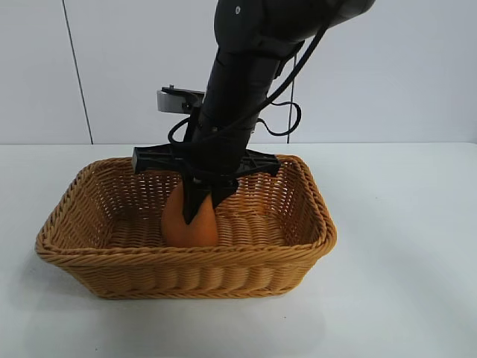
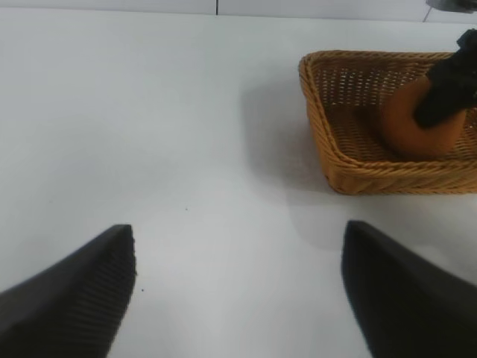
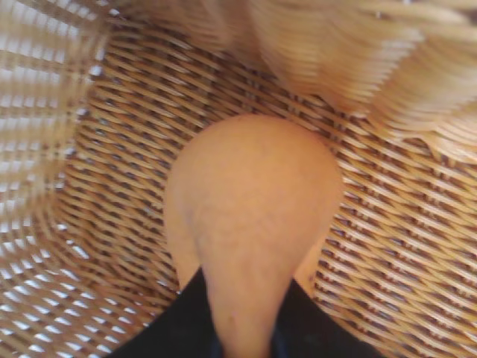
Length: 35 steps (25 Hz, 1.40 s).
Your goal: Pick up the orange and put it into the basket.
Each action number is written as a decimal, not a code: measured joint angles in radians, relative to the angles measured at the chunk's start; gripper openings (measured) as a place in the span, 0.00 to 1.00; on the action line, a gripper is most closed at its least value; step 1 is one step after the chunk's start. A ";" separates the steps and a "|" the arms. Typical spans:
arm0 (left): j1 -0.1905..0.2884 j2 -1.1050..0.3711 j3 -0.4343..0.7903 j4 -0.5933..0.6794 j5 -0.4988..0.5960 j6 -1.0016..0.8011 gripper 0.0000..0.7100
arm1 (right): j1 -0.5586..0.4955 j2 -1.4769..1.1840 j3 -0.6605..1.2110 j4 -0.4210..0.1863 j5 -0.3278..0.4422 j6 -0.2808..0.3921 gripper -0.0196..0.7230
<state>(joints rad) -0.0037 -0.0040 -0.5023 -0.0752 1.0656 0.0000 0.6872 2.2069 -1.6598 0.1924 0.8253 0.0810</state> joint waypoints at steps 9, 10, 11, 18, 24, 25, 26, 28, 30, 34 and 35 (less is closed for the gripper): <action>0.000 0.000 0.000 0.000 0.000 0.000 0.77 | 0.000 0.000 -0.057 -0.035 0.098 0.000 0.87; 0.000 0.000 0.000 0.000 0.000 0.000 0.77 | 0.000 0.000 -0.078 -0.043 0.135 0.000 0.88; 0.000 0.000 0.000 0.000 0.000 0.000 0.77 | 0.000 0.000 -0.109 -0.054 0.175 0.000 0.89; 0.000 0.000 0.000 0.000 0.000 0.000 0.77 | 0.000 -0.003 -0.342 -0.107 0.377 0.012 0.90; 0.000 0.000 0.000 0.000 0.000 0.000 0.77 | -0.013 -0.011 -0.397 -0.174 0.384 0.035 0.90; 0.000 0.000 0.000 0.000 0.000 0.000 0.77 | -0.025 -0.011 -0.397 -0.179 0.387 0.035 0.90; 0.000 0.000 0.000 0.000 0.000 0.000 0.77 | -0.042 -0.011 -0.397 -0.183 0.389 0.036 0.90; 0.000 0.000 0.000 0.000 0.000 0.000 0.77 | -0.087 -0.011 -0.397 -0.192 0.393 0.037 0.90; 0.000 0.000 0.000 0.001 0.000 0.000 0.77 | -0.148 -0.011 -0.397 -0.192 0.394 0.037 0.90; 0.000 0.000 0.000 0.001 -0.001 0.000 0.77 | -0.273 -0.011 -0.397 -0.202 0.394 0.037 0.90; 0.000 0.000 0.000 0.001 -0.001 0.000 0.77 | -0.298 -0.011 -0.397 -0.202 0.394 0.036 0.90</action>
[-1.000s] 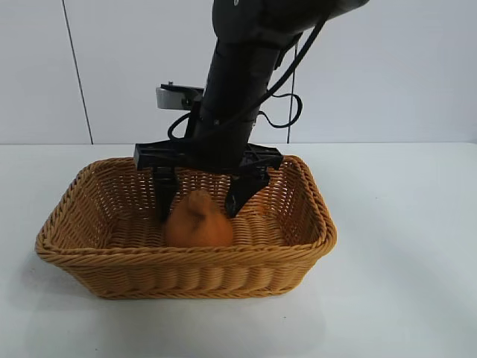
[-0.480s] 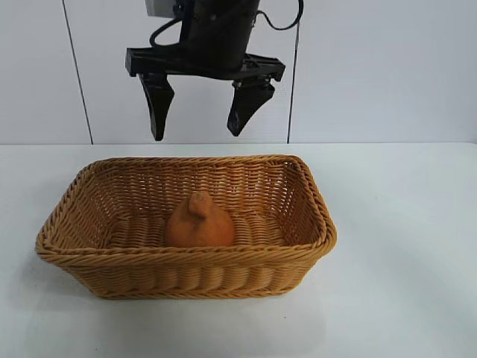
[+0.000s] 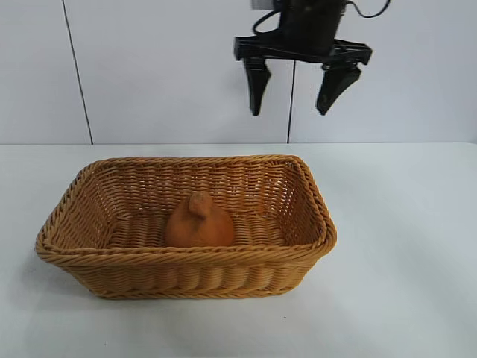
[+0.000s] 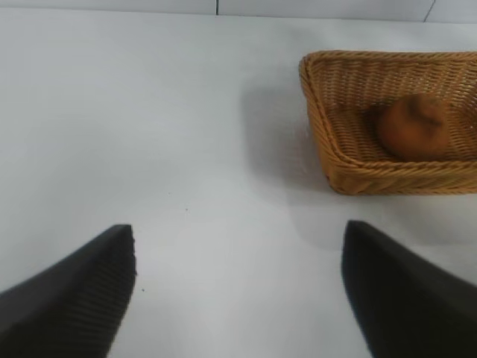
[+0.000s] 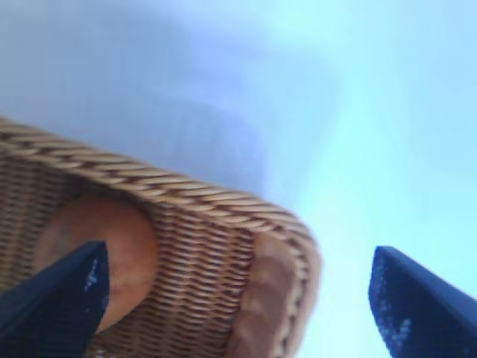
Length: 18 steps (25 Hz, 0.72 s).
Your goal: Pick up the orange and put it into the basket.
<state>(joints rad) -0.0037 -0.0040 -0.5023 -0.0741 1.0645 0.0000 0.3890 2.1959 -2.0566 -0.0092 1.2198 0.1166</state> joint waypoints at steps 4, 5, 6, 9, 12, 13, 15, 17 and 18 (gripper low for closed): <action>0.000 0.000 0.000 0.000 0.000 0.000 0.77 | -0.108 0.000 0.000 0.000 0.001 -0.015 0.90; 0.000 0.000 0.000 0.000 0.000 0.000 0.77 | -0.134 0.000 0.000 0.000 0.001 -0.019 0.90; 0.000 0.000 0.000 0.000 0.000 0.000 0.77 | -0.160 0.000 0.000 0.000 0.001 -0.022 0.90; 0.000 0.000 0.000 0.000 0.000 0.000 0.77 | -0.226 0.000 0.000 -0.005 0.001 -0.025 0.90; 0.000 0.000 0.000 0.000 0.000 0.000 0.77 | -0.269 0.000 0.000 -0.005 0.001 -0.025 0.90; 0.000 0.000 0.000 0.000 0.000 0.000 0.77 | -0.277 0.000 0.000 -0.006 0.001 -0.028 0.90; 0.000 0.000 0.000 0.000 0.000 0.000 0.77 | -0.283 0.000 0.000 -0.006 0.001 -0.030 0.90; 0.000 0.000 0.000 0.000 0.000 0.000 0.77 | -0.283 0.000 0.000 -0.005 0.001 -0.032 0.90; 0.000 0.000 0.000 0.000 0.000 0.000 0.77 | -0.283 0.000 0.000 -0.001 0.001 -0.032 0.90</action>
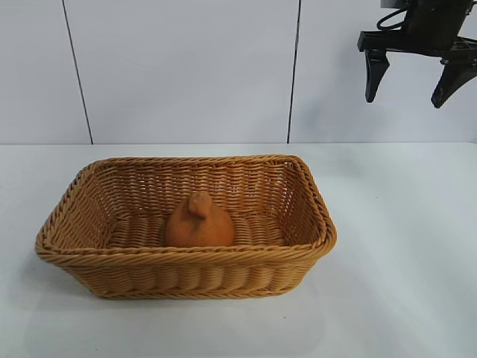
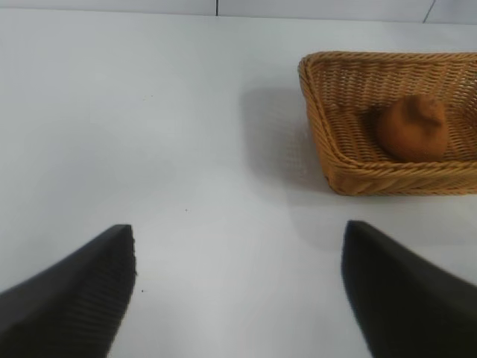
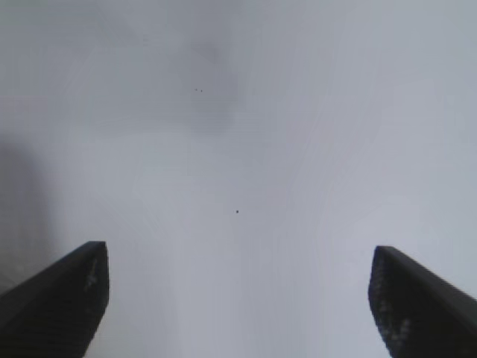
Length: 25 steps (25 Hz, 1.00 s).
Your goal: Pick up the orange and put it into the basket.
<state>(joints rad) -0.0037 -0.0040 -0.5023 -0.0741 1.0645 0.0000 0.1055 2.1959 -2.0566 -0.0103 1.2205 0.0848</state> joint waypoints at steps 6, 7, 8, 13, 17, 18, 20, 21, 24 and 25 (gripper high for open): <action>0.000 0.000 0.000 0.000 0.000 0.000 0.77 | 0.000 -0.067 0.115 0.010 -0.001 -0.005 0.90; 0.000 0.000 0.000 0.000 0.000 0.000 0.77 | 0.000 -0.091 0.150 0.010 -0.001 -0.009 0.90; 0.000 0.000 0.000 0.000 0.000 0.000 0.77 | 0.000 -0.119 0.195 0.010 -0.002 -0.015 0.90; 0.000 0.000 0.000 0.000 0.000 0.000 0.77 | 0.000 -0.272 0.457 0.010 -0.002 -0.024 0.90; 0.000 0.000 0.000 0.000 0.000 0.000 0.77 | 0.000 -0.423 0.687 0.010 -0.002 -0.030 0.90; 0.000 0.000 0.000 0.000 0.000 0.000 0.77 | 0.000 -0.465 0.740 0.010 -0.002 -0.032 0.90; 0.000 0.000 0.000 0.000 0.000 0.000 0.77 | 0.000 -0.545 0.870 0.010 -0.001 -0.035 0.90; 0.000 0.000 0.000 0.000 0.000 0.000 0.77 | 0.000 -0.590 0.926 0.010 -0.001 -0.038 0.90; 0.000 0.000 0.000 0.000 0.000 0.000 0.77 | 0.000 -0.720 1.119 0.010 -0.003 -0.041 0.90; 0.000 0.000 0.000 0.000 0.000 0.000 0.77 | 0.000 -0.767 1.169 0.010 -0.013 -0.041 0.90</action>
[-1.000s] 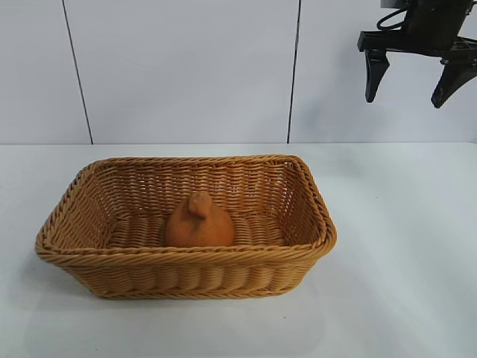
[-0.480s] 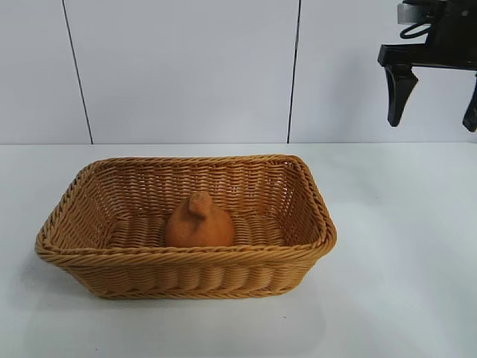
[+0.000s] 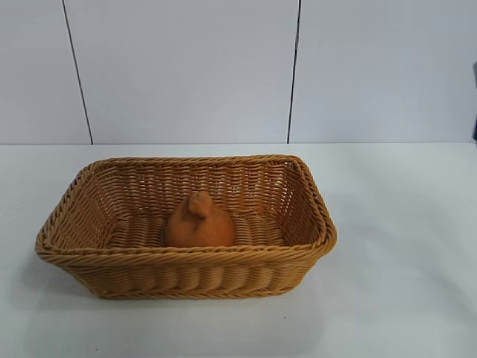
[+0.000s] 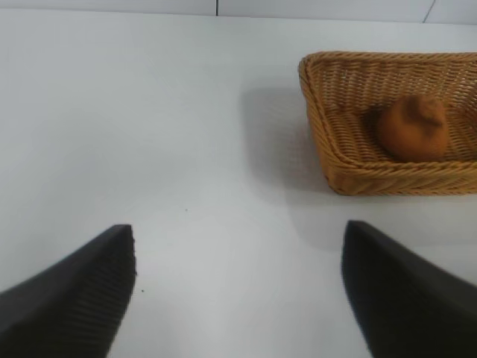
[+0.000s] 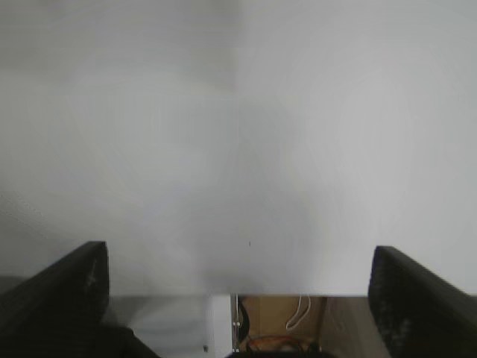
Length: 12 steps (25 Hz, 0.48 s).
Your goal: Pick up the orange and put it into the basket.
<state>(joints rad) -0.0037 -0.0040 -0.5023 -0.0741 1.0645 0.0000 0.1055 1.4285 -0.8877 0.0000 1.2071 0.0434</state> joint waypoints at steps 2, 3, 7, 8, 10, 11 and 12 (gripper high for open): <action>0.000 0.000 0.000 0.000 0.000 0.000 0.77 | 0.000 -0.087 0.114 0.000 -0.031 -0.001 0.90; 0.000 0.000 0.000 0.000 0.000 0.000 0.77 | 0.000 -0.134 0.158 0.000 -0.053 -0.002 0.90; 0.000 0.000 0.000 0.000 0.000 0.000 0.77 | 0.000 -0.338 0.325 0.000 -0.143 -0.004 0.90; 0.000 0.000 0.000 0.000 0.000 0.000 0.77 | 0.000 -0.400 0.355 0.000 -0.164 -0.004 0.90; 0.000 0.000 0.000 0.000 0.000 0.000 0.77 | 0.000 -0.509 0.385 0.008 -0.172 -0.004 0.90; 0.000 0.000 0.000 0.000 0.000 0.000 0.77 | 0.000 -0.567 0.389 0.010 -0.174 -0.005 0.90; 0.000 0.000 0.000 0.000 0.000 0.000 0.77 | 0.000 -0.624 0.391 0.012 -0.178 -0.011 0.90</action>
<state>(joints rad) -0.0037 -0.0040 -0.5023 -0.0741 1.0645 0.0000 0.1055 0.8046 -0.4971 0.0123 1.0290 0.0324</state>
